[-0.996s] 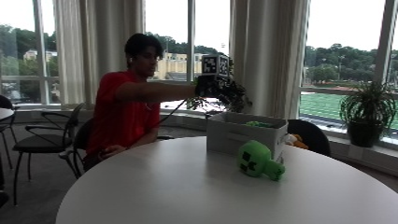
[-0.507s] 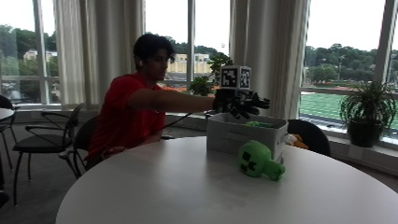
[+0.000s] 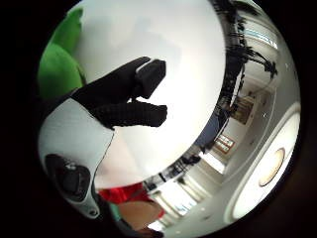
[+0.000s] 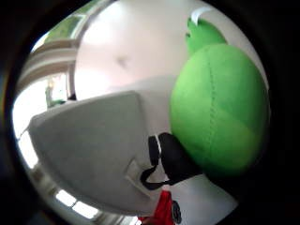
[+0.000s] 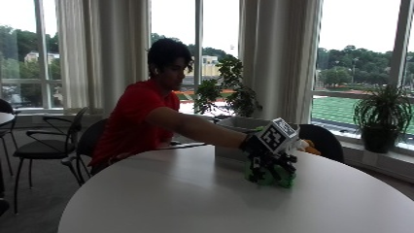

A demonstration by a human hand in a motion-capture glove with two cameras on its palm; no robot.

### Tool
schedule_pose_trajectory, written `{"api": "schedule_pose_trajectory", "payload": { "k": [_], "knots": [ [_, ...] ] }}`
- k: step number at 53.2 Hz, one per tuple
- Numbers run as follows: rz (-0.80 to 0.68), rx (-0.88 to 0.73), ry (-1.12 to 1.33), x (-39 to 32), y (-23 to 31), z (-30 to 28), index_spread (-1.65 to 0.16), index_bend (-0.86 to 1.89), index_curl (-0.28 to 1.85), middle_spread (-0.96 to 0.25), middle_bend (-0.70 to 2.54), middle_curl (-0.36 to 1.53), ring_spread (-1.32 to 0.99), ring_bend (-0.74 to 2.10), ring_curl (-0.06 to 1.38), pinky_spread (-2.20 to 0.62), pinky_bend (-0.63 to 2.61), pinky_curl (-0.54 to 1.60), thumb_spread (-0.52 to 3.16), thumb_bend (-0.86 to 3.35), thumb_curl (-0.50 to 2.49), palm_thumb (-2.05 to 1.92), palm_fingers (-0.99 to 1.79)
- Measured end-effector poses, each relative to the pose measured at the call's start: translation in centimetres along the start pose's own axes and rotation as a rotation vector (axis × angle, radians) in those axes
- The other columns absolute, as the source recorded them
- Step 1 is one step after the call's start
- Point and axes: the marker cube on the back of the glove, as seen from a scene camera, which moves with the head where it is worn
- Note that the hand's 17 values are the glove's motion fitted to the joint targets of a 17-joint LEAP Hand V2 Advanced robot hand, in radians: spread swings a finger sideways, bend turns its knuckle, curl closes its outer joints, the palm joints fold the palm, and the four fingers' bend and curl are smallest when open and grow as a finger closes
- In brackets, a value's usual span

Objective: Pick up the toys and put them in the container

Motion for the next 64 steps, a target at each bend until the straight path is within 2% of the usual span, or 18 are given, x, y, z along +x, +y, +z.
{"api": "schedule_pose_trajectory", "payload": {
  "k": [3,6,11,19,20,23,30,33,37,50,60,64],
  "knots": [
    [-0.049,-0.090,0.029,-1.3,0.1,1.7,-0.28,-0.05,0.05,0.06,0.02,0.22,0.07,0.28,0.34,0.10,1.64,0.45,1.11,0.01,0.37,0.11,-0.49],
    [-0.031,-0.150,0.103,-2.0,0.7,1.7,-0.27,-0.06,0.04,0.07,0.02,0.20,0.09,0.28,0.34,0.09,1.68,0.46,1.11,0.01,0.37,0.15,-0.50],
    [-0.008,-0.174,0.133,-2.1,1.0,1.9,-0.28,-0.05,0.02,0.09,0.00,0.16,0.10,0.41,0.37,0.05,1.73,0.46,1.11,0.01,0.37,0.20,-0.46],
    [0.021,-0.141,0.138,-1.8,1.0,2.2,-0.34,0.16,0.07,0.11,0.08,0.12,0.03,0.75,0.45,-0.06,1.58,0.41,1.15,0.04,0.40,0.32,-0.10],
    [0.026,-0.127,0.139,-1.8,0.9,2.2,-0.34,0.12,0.06,0.12,0.04,0.11,0.04,0.76,0.46,-0.06,1.62,0.43,1.15,0.03,0.40,0.31,-0.20],
    [0.045,-0.048,0.163,-2.0,0.7,2.2,-0.36,0.22,0.11,0.12,0.18,0.13,-0.03,0.81,0.47,-0.11,1.50,0.38,1.17,0.05,0.41,0.36,0.04],
    [0.067,0.142,0.164,-2.7,1.2,2.4,-0.39,0.25,0.15,-0.02,0.33,0.20,-0.22,0.87,0.45,-0.26,1.38,0.32,1.23,0.10,0.46,0.47,0.53],
    [0.067,0.229,0.148,-2.7,1.7,2.6,-0.38,0.24,0.17,-0.08,0.37,0.22,-0.28,0.89,0.46,-0.30,1.33,0.31,1.23,0.14,0.49,0.55,0.61],
    [0.058,0.317,0.092,-2.2,2.3,2.6,-0.39,0.23,0.19,-0.14,0.41,0.25,-0.33,0.86,0.46,-0.33,1.28,0.31,1.20,0.15,0.53,0.60,0.65],
    [0.049,0.349,-0.116,1.1,5.0,0.8,-0.41,0.49,0.32,-0.33,0.51,0.32,-0.48,0.78,0.45,-0.38,1.07,0.29,0.85,0.12,0.69,0.70,0.87],
    [-0.004,0.603,-0.133,3.5,11.0,-6.5,-0.42,0.54,0.41,-0.41,0.52,0.36,-0.52,0.77,0.46,-0.38,1.02,0.30,0.69,0.10,0.78,0.71,0.89],
    [-0.024,0.656,-0.117,3.3,13.5,-9.1,-0.42,0.57,0.44,-0.43,0.52,0.38,-0.53,0.76,0.47,-0.38,1.01,0.31,0.63,0.10,0.82,0.73,0.90]
  ]
}}
